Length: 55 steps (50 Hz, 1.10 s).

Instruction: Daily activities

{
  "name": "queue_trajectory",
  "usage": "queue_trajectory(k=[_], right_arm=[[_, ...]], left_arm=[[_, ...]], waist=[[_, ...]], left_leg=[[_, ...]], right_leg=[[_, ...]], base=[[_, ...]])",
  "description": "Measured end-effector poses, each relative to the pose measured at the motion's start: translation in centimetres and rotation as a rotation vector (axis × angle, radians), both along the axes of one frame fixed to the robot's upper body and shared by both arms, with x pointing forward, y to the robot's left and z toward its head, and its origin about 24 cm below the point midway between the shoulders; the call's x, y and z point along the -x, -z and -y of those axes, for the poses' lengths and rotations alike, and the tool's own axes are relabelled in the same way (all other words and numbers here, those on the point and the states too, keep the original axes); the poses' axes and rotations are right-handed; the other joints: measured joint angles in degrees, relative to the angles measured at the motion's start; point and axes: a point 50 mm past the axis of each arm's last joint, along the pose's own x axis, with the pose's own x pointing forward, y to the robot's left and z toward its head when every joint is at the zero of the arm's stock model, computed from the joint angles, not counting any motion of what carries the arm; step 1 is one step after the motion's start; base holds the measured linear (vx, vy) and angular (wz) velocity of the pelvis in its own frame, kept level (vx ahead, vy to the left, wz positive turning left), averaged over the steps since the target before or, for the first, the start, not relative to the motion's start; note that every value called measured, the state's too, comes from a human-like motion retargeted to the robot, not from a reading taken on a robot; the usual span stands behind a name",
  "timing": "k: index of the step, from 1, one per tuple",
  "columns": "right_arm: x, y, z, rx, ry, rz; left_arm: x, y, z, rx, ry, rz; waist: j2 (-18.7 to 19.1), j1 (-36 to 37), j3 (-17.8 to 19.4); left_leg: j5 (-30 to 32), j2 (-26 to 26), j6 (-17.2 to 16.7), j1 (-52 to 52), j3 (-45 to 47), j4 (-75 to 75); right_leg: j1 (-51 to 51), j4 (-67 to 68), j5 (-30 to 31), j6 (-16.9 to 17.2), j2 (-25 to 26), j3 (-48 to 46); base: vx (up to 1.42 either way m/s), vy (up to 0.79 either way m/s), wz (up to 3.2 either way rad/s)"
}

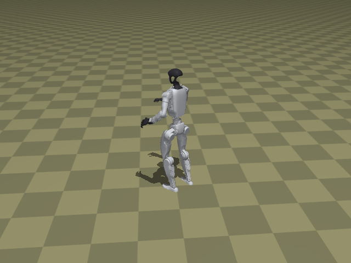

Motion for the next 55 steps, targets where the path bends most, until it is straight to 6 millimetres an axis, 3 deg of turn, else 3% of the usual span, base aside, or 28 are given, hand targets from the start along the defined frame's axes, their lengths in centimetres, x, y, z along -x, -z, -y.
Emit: queue_trajectory(k=[15,27,34,43,55], right_arm=[[1.3,1.0,2.8,-0.072,0.129,0.008],[3.5,2.4,3.4,-0.325,0.238,0.002],[5.8,1.5,3.7,-0.514,0.279,0.076],[8.4,0.6,4.6,-0.668,0.307,0.088],[11.7,-3.2,6.5,-0.815,0.247,0.167]], left_arm=[[0.8,0.0,0.5,0.102,0.013,-0.028],[1.0,-1.0,0.7,0.129,0.093,-0.044],[0.9,-1.8,0.3,0.134,0.091,-0.023],[0.7,-3.4,1.1,0.21,0.1,0.023],[0.7,-6.0,1.9,0.325,0.109,0.112]], waist=[[-1.1,3.0,0.3],[-2.2,3.7,1.4],[-2.3,3.8,2.3],[-0.7,4.1,4.3],[2.6,2.5,8.5]], left_leg=[[-1.0,-1.1,1.0,-1.0,-2.0,2.1],[-1.5,-2.2,1.8,-2.4,-2.7,3.8],[-2.0,-2.5,2.3,-3.9,-3.0,5.9],[-2.1,-0.9,2.1,-5.4,-3.9,9.1],[-2.7,2.6,1.0,-11.4,-4.7,22.6]], right_leg=[[-0.7,3.1,-1.4,-0.2,-1.3,-1.7],[-4.4,10.2,-3.6,-0.1,-3.5,-2.1],[-6.2,12.8,-3.9,-0.1,-4.5,-2.5],[-4.6,8.6,-1.9,0.1,-2.1,-1.9],[-5.0,9.4,-2.2,-0.8,1.5,-1.1]], base=[[0.0,0.0,0.0],[0.0,0.0,0.0],[0.0,0.0,0.0],[0.01,-0.05,-0.07],[0.0,-0.09,-0.09]])
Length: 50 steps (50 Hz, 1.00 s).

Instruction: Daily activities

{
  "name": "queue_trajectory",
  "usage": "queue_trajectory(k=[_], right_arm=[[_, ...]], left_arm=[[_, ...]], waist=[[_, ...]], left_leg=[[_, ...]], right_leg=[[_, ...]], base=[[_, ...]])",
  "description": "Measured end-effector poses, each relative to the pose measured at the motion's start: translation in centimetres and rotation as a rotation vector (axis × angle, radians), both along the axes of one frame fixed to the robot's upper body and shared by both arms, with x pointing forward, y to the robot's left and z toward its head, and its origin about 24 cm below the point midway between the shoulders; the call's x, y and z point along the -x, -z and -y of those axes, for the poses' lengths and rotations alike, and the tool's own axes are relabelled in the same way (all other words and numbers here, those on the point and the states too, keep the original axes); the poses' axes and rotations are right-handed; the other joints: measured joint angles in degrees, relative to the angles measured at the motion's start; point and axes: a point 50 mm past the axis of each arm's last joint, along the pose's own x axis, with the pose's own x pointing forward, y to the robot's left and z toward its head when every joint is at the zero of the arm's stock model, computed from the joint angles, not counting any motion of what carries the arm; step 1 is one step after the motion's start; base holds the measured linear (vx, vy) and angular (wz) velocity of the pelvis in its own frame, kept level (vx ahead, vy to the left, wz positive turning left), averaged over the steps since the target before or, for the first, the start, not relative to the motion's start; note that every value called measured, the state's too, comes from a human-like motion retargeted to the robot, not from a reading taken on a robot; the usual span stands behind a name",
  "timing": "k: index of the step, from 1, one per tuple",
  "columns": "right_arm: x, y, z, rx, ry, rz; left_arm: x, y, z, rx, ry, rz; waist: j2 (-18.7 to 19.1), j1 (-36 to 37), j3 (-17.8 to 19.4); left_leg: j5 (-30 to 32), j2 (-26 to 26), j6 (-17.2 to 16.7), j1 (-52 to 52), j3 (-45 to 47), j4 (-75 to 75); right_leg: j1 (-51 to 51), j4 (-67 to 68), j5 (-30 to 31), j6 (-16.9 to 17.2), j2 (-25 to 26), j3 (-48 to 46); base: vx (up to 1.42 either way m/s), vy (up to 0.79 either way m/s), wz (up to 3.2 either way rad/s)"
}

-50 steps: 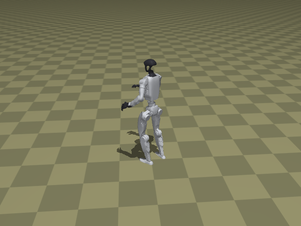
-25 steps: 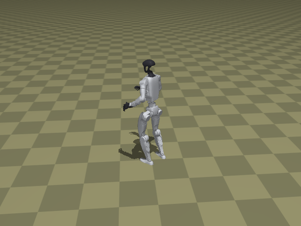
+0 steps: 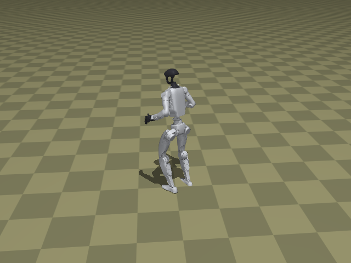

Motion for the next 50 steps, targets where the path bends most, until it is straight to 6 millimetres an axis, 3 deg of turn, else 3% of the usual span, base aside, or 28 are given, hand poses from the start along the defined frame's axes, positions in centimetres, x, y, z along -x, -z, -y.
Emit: queue_trajectory(k=[5,11,15,20,25,30,40,50], right_arm=[[0.4,0.1,-0.2,-0.025,-0.055,-0.022],[0.3,3.0,-0.4,-0.017,-0.084,-0.151],[0.0,6.4,-0.5,0.019,-0.1,-0.305],[0.5,11.5,-0.2,0.095,-0.122,-0.57],[3.0,16.5,0.9,0.158,-0.115,-0.863],[5.9,19.8,2.6,0.206,-0.093,-1.109],[10.1,22.1,4.7,0.248,-0.076,-1.374],[11.2,22.4,5.1,0.241,-0.073,-1.432]], left_arm=[[-1.1,-0.8,0.8,-0.003,0.021,0.05],[-2.0,0.8,0.8,-0.05,0.003,0.01],[-2.6,3.1,0.3,-0.093,-0.039,-0.067],[-2.2,7.4,-1.0,-0.151,-0.129,-0.255],[0.1,11.6,-2.9,-0.202,-0.257,-0.486],[2.8,14.2,-4.9,-0.237,-0.383,-0.674],[7.5,16.0,-7.5,-0.252,-0.509,-0.886],[8.7,16.3,-7.9,-0.239,-0.527,-0.933]], waist=[[1.5,-1.1,1.1],[3.3,-2.0,0.3],[4.0,-2.6,-0.6],[4.6,-3.5,-1.9],[5.1,-3.6,-3.2],[5.1,-3.3,-4.1],[4.6,-2.4,-6.0],[3.7,-2.3,-7.1]], left_leg=[[1.0,2.1,-1.4,-3.5,0.1,8.5],[0.8,3.6,-1.9,-5.3,-0.8,12.6],[0.3,3.2,-1.9,-4.6,-1.6,8.4],[1.2,1.9,-2.3,-3.1,-2.7,0.6],[2.3,1.2,-3.2,-3.3,-3.6,-3.3],[4.7,0.6,-4.7,-4.3,-3.5,-6.5],[11.5,-0.1,-7.6,-4.7,-3.1,-15.4],[15.2,-0.8,-8.1,-2.1,-3.2,-21.7]], right_leg=[[-0.3,1.1,-1.4,-1.2,2.0,0.6],[0.4,-2.1,-0.3,-1.8,5.1,1.8],[1.9,-6.9,2.0,-1.7,6.5,2.7],[3.3,-11.0,3.9,-1.7,7.2,3.3],[3.9,-12.6,4.7,-1.7,7.6,3.5],[4.6,-14.3,5.5,-1.4,7.4,3.5],[6.4,-17.7,6.6,-1.1,6.8,2.7],[7.7,-19.0,6.8,-1.0,6.4,2.2]], base=[[-0.03,-0.1,-0.16],[-0.03,-0.08,-0.25],[-0.03,-0.06,-0.27],[-0.01,-0.02,-0.08],[0.0,0.0,0.0],[0.0,0.0,0.0],[0.0,0.0,0.0],[0.0,0.0,0.0]])
